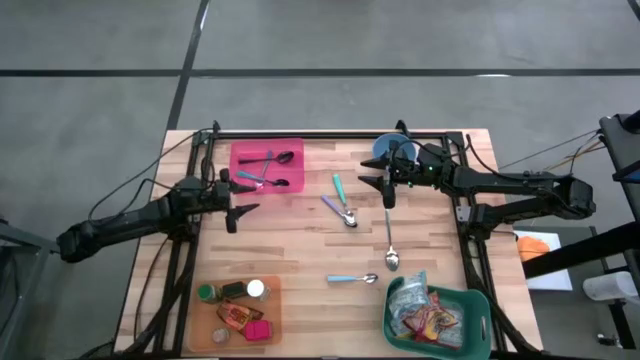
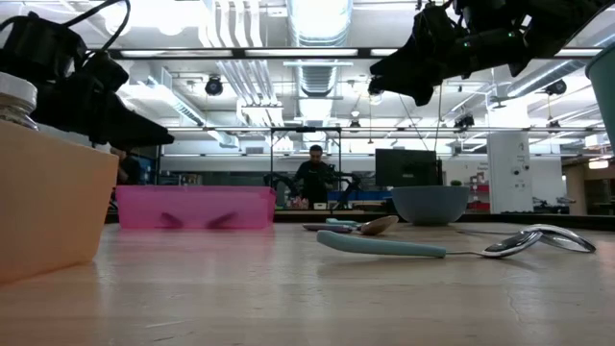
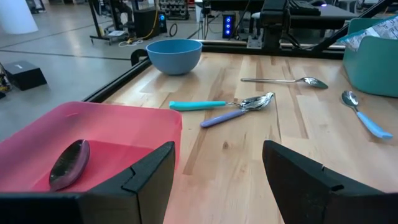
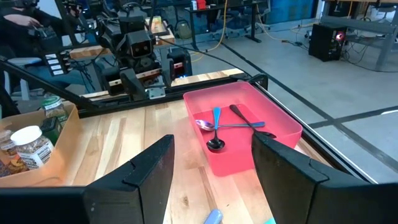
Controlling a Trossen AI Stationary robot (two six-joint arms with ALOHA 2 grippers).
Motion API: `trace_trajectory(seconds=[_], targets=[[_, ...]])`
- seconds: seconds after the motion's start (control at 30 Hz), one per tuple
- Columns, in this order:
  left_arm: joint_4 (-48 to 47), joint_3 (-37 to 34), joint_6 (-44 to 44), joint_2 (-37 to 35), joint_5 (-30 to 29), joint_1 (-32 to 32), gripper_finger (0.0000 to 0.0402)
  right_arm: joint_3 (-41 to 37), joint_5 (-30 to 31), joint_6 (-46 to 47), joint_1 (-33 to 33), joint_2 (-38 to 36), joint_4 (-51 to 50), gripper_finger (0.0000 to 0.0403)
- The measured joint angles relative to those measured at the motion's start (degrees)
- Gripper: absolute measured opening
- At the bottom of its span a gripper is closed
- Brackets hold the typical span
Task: Pick & Place Food Item
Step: Put the green spoon into the pink bin
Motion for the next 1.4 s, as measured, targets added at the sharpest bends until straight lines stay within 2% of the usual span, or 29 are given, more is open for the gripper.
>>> trace_trajectory(seconds=[0.73,1.0,1.2,1.4], targets=[[-0.1,0.0,0.0,0.0,0.0,0.0,0.0243,0.0,0.1,0.1,0.0,0.0,0.2,0.0211],[-0.1,0.0,0.0,0.0,0.0,0.0,0.0243,0.0,0.2,13.9,0.0,0.0,-2.1,0.0211],[-0.1,0.0,-0.1,0.0,0.0,0.0,0.0243,0.1,2.5,17.1,3.1,0.0,-11.1,0.0210],[-0.1,0.0,-0.1,0.0,0.0,0.0,0.0243,5.0,10.0,16.9,10.5,0.1,-24.1,0.0210]])
